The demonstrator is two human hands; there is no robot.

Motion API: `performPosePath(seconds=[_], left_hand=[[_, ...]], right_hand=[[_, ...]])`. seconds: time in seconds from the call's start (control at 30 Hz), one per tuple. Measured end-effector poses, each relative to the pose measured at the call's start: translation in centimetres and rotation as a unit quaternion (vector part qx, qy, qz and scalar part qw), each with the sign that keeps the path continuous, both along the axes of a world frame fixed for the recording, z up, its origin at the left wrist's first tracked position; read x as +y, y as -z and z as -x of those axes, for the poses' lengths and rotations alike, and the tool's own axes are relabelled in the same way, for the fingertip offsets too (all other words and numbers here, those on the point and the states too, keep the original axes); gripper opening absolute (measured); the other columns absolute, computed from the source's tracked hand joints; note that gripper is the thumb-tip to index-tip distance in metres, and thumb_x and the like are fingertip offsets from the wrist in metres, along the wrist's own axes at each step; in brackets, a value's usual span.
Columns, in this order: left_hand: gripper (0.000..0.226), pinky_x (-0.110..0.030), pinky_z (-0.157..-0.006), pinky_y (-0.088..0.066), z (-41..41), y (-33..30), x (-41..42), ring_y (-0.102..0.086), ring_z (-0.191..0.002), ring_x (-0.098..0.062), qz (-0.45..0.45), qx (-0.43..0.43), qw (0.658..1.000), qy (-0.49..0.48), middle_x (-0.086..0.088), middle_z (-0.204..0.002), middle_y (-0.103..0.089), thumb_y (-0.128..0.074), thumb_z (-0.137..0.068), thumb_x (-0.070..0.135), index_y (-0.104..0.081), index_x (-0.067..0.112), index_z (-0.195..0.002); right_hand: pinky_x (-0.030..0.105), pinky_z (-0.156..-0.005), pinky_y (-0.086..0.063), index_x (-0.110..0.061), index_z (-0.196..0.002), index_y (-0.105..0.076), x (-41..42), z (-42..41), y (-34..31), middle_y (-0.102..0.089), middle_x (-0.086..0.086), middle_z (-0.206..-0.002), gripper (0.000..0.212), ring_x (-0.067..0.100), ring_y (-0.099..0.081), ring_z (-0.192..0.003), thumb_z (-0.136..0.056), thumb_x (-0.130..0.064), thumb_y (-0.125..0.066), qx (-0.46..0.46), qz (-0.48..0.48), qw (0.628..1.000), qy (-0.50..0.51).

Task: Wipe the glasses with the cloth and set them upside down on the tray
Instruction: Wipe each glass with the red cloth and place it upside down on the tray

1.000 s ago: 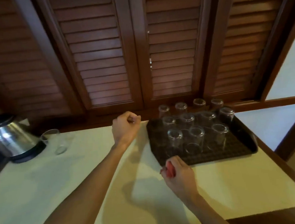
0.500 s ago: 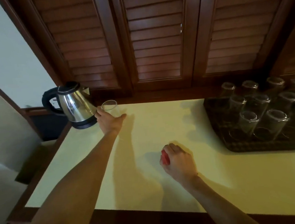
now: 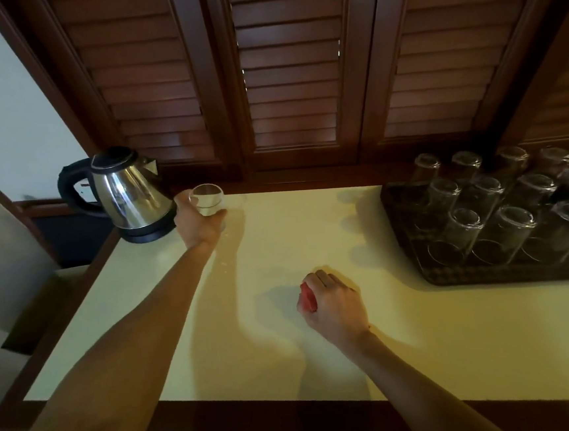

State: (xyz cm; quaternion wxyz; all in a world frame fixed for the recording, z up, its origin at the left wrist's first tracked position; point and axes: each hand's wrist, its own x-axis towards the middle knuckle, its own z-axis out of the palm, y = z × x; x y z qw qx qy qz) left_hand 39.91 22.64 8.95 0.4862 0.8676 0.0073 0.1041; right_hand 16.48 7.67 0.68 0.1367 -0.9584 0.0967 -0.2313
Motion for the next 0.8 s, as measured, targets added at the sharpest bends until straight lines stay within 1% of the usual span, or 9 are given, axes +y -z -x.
performPosePath(seconds=[0.07, 0.13, 0.23, 0.3, 0.43, 0.53, 0.6, 0.67, 0.8], left_hand=[[0.075, -0.032, -0.099, -0.049, 1.6, -0.8, 0.1, -0.062, -0.124, -0.029, 0.032, -0.013, 0.999, 0.028, -0.011, -0.133, -0.066, -0.095, -0.072, 0.015, -0.056, 0.007, -0.136], [0.067, -0.026, -0.096, -0.048, 3.4, -2.1, 0.2, -0.064, -0.121, -0.024, 0.076, -0.016, 0.995, 0.066, -0.006, -0.126, -0.069, -0.097, -0.069, 0.016, -0.064, 0.009, -0.127], [0.068, -0.024, -0.097, -0.052, 7.4, -5.8, 0.0, -0.067, -0.115, -0.015, 0.202, 0.019, 0.97, 0.134, 0.003, -0.115, -0.071, -0.095, -0.07, 0.008, -0.065, 0.015, -0.131], [0.063, -0.025, -0.088, -0.056, 10.3, -8.7, -0.3, -0.072, -0.109, -0.015, 0.297, 0.054, 0.934, 0.19, -0.001, -0.118, -0.073, -0.09, -0.074, 0.005, -0.066, 0.016, -0.131], [0.053, -0.052, -0.099, -0.057, 15.0, -13.7, -1.6, -0.07, -0.121, -0.028, 0.417, 0.1, 0.857, 0.285, -0.013, -0.127, -0.074, -0.077, -0.078, 0.015, -0.07, 0.014, -0.13], [0.048, -0.051, -0.105, -0.051, 18.1, -16.3, -3.7, -0.065, -0.128, -0.031, 0.464, 0.121, 0.812, 0.333, -0.012, -0.13, -0.073, -0.066, -0.087, 0.031, -0.07, 0.012, -0.131], [0.047, -0.045, -0.102, -0.053, 19.9, -17.9, -4.8, -0.071, -0.118, -0.03, 0.495, 0.147, 0.778, 0.357, -0.014, -0.123, -0.075, -0.056, -0.096, 0.042, -0.076, 0.01, -0.123], [0.054, -0.043, -0.102, -0.053, 21.2, -18.8, -5.5, -0.074, -0.11, -0.028, 0.509, 0.171, 0.757, 0.373, -0.018, -0.117, -0.076, -0.047, -0.103, 0.051, -0.083, 0.011, -0.11], [0.049, -0.04, -0.106, -0.05, 23.4, -17.4, -7.1, -0.066, -0.128, -0.022, 0.485, 0.142, 0.773, 0.383, -0.009, -0.134, -0.072, -0.037, -0.109, 0.048, -0.072, 0.022, -0.13]], right_hand=[[0.027, -0.06, -0.054, -0.02, -0.087, -0.065, 0.0, 0.1, -1.1, -0.067, -0.006, -0.083, 0.019, 0.015, -0.065, -0.072, -0.09, -0.038, -0.06, 0.025, -0.041, 0.999, 0.003], [0.022, -0.061, -0.049, -0.013, -0.083, -0.066, -0.3, -0.2, -3.2, -0.068, -0.004, -0.076, 0.029, 0.022, -0.067, -0.072, -0.095, -0.038, -0.058, 0.05, -0.249, 0.966, 0.034], [0.024, -0.066, -0.056, -0.004, -0.092, -0.071, -1.9, -1.4, -8.9, -0.076, 0.014, -0.083, 0.048, 0.032, -0.073, -0.08, -0.087, -0.05, -0.059, 0.038, -0.66, 0.744, 0.096], [0.029, -0.062, -0.056, -0.003, -0.105, -0.068, -3.2, -1.3, -13.6, -0.074, 0.017, -0.09, 0.044, 0.027, -0.072, -0.08, -0.089, -0.044, -0.058, 0.029, -0.748, 0.658, 0.081], [0.025, -0.067, -0.054, -0.026, -0.11, -0.066, -4.0, 0.7, -22.0, -0.071, 0.009, -0.106, 0.017, 0.017, -0.067, -0.088, -0.095, -0.019, -0.066, -0.22, -0.675, 0.705, 0.0], [0.02, -0.091, -0.055, -0.025, -0.135, -0.058, -1.7, 2.9, -25.4, -0.064, 0.001, -0.129, 0.046, 0.003, -0.065, -0.112, -0.093, -0.009, -0.07, -0.384, -0.441, 0.805, -0.099], [0.03, -0.11, -0.047, -0.01, -0.147, -0.048, -0.1, 3.7, -24.1, -0.048, 0.008, -0.15, 0.054, 0.014, -0.049, -0.139, -0.096, -0.011, -0.064, -0.372, -0.246, 0.88, -0.166], [0.036, -0.118, -0.038, -0.01, -0.15, -0.045, 0.8, 4.4, -22.8, -0.03, 0.009, -0.163, 0.054, 0.02, -0.031, -0.151, -0.098, -0.018, -0.058, -0.332, -0.141, 0.908, -0.212], [0.053, -0.116, -0.039, -0.022, -0.154, -0.038, -0.4, 4.0, -24.7, -0.021, -0.001, -0.168, 0.053, 0.025, -0.028, -0.153, -0.103, -0.026, -0.051, -0.349, -0.212, 0.891, -0.198]])
